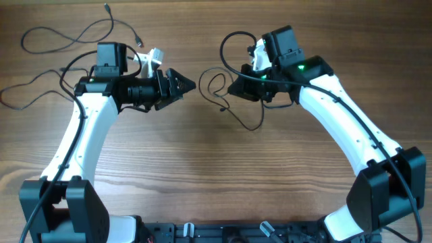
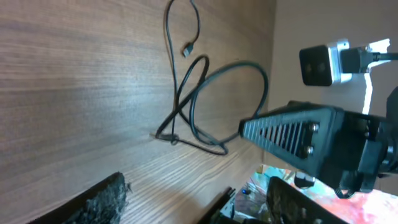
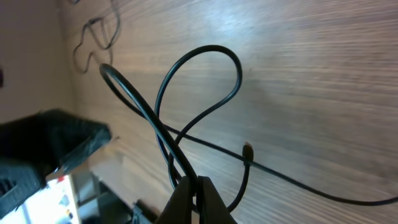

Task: Untangle cables
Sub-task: 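Bring the grippers together and hold the cable between them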

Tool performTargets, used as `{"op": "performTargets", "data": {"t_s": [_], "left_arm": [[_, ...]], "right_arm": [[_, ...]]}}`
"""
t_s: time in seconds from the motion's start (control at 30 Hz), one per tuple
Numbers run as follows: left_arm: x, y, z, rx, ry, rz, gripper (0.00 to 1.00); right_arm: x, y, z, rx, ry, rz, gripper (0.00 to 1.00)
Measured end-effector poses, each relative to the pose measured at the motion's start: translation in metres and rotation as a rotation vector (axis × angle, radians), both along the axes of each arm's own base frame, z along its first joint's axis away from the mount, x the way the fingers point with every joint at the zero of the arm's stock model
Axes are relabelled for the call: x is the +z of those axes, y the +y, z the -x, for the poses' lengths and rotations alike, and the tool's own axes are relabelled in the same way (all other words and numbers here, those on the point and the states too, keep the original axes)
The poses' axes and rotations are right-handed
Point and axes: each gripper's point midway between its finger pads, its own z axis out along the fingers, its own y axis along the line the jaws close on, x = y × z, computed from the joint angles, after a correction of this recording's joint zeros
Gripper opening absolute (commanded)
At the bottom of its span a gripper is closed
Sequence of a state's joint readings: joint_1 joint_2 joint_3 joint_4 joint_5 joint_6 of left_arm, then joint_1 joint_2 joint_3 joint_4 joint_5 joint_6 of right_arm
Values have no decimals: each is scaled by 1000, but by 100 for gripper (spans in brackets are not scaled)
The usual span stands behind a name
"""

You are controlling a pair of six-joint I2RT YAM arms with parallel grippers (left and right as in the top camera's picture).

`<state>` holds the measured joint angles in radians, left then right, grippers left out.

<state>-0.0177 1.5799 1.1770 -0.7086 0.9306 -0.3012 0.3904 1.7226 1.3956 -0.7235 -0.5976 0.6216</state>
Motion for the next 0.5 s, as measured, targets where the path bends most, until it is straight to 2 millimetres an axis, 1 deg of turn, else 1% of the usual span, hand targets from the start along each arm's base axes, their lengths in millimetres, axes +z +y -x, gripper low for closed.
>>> {"op": "performTargets", "data": {"t_s": [0.13, 0.23, 0.33, 0.37, 0.5], "left_arm": [[0, 0, 0, -5, -8, -5, 75], [-2, -5, 2, -43, -48, -28, 75], [-7, -12, 5, -88, -85, -74, 73], [-8, -14, 5, -102, -100, -91, 70], [-19, -18, 7, -152, -159, -192, 68]], "right_arm": [[7, 7, -1, 21, -12, -45, 4], [12, 11, -1, 37, -21, -76, 4], [13, 12, 0, 42, -20, -86, 4], [13, 13, 0, 43, -19, -88, 4], [14, 13, 1, 47, -17, -93, 4]]}}
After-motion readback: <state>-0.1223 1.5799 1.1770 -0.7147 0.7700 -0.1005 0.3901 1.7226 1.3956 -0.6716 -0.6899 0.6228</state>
